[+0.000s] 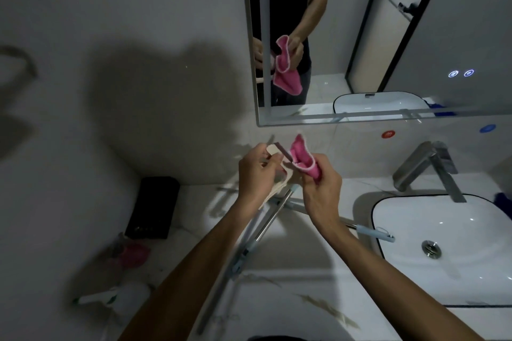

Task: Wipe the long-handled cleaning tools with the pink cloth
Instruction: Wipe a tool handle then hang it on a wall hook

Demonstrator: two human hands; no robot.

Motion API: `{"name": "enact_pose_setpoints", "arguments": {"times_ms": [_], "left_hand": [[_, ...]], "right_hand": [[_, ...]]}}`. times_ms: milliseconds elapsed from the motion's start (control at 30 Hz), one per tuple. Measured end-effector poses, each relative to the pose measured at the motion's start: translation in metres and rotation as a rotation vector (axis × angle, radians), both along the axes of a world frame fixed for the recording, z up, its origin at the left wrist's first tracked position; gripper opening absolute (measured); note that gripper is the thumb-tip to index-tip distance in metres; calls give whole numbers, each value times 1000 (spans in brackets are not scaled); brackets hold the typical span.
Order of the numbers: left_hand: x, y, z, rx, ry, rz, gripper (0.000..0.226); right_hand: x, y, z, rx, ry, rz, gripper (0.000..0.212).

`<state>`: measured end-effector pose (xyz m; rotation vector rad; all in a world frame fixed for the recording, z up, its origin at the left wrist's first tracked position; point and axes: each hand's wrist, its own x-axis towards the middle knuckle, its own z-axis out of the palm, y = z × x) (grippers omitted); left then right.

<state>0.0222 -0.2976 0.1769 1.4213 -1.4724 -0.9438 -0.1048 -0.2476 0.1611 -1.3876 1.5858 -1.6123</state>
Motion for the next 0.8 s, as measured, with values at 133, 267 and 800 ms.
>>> {"name": "enact_pose_setpoints", "arguments": {"times_ms": [133, 267, 800], "left_hand": [[-12, 3, 6, -110, -62, -57, 9], [-19, 2, 14, -195, -60, -87, 20], [-4, 3, 22, -183, 203, -9, 27]], "right_hand": [[-14, -12, 16, -157, 66, 109, 21], [-30, -14, 24, 39, 31, 254, 37], [-54, -24, 35, 88, 529, 301, 21]]}}
